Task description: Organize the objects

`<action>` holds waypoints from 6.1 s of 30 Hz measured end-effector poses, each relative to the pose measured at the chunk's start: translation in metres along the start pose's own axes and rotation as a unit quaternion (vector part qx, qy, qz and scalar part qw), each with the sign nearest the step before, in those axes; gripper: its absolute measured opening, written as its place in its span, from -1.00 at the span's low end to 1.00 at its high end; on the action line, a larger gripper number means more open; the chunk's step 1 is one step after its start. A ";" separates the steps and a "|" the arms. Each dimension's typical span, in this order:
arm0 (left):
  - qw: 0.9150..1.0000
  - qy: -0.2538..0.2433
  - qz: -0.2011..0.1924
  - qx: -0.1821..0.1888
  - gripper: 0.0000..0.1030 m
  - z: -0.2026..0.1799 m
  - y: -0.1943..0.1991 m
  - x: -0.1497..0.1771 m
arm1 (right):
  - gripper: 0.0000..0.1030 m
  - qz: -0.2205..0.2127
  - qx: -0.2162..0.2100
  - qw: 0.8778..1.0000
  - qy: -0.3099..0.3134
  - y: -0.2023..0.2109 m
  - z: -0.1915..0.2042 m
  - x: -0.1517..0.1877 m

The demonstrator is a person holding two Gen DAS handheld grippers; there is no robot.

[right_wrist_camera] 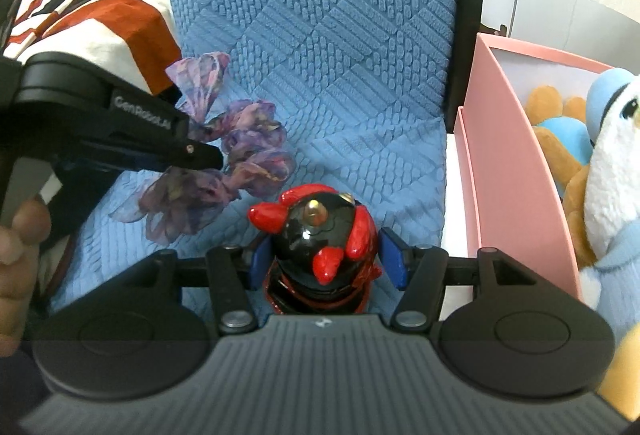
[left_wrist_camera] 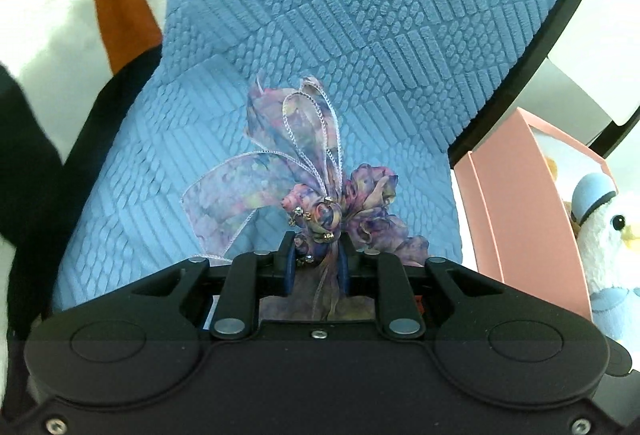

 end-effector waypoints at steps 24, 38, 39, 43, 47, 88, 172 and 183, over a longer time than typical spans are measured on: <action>0.999 0.041 0.013 0.011 -0.62 0.000 0.033 0.053 | 0.15 0.018 -0.022 1.000 -0.007 0.038 -0.001 -0.005; 1.000 0.022 -0.004 0.012 -0.62 -0.021 0.056 0.043 | 0.15 0.005 -0.024 1.000 0.003 0.071 -0.008 -0.020; 1.000 0.022 -0.004 0.012 -0.62 -0.023 0.058 0.042 | 0.15 0.002 -0.025 1.000 0.004 0.074 -0.008 -0.023; 1.000 0.018 -0.001 0.016 -0.62 -0.033 0.067 0.038 | 0.15 0.001 -0.036 0.999 -0.002 0.087 -0.015 -0.032; 1.000 0.007 0.001 0.029 -0.62 -0.051 0.079 0.027 | 0.15 -0.006 -0.043 0.999 -0.005 0.101 -0.025 -0.045; 0.969 -0.158 0.106 0.159 -0.61 -0.373 -0.002 0.030 | 0.16 -0.034 0.112 0.982 -0.147 0.156 -0.303 -0.018; 0.968 -0.198 -0.035 0.146 0.99 -0.305 0.165 0.106 | 0.34 -0.050 0.083 0.966 -0.238 0.256 -0.205 0.074; 0.970 -0.197 -0.029 0.141 0.99 -0.298 0.166 0.112 | 0.34 -0.040 0.080 0.966 -0.242 0.249 -0.196 0.076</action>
Point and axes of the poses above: each gripper's, at about its wrist camera, not at the fingertips, and y roughly against the way its jaws point, z to its left, x to its underside, the point moved 6 cm from there along -y, roughly the way its jaws point, and after that the axes turned 15 degrees about x, right-handed, at the moved point
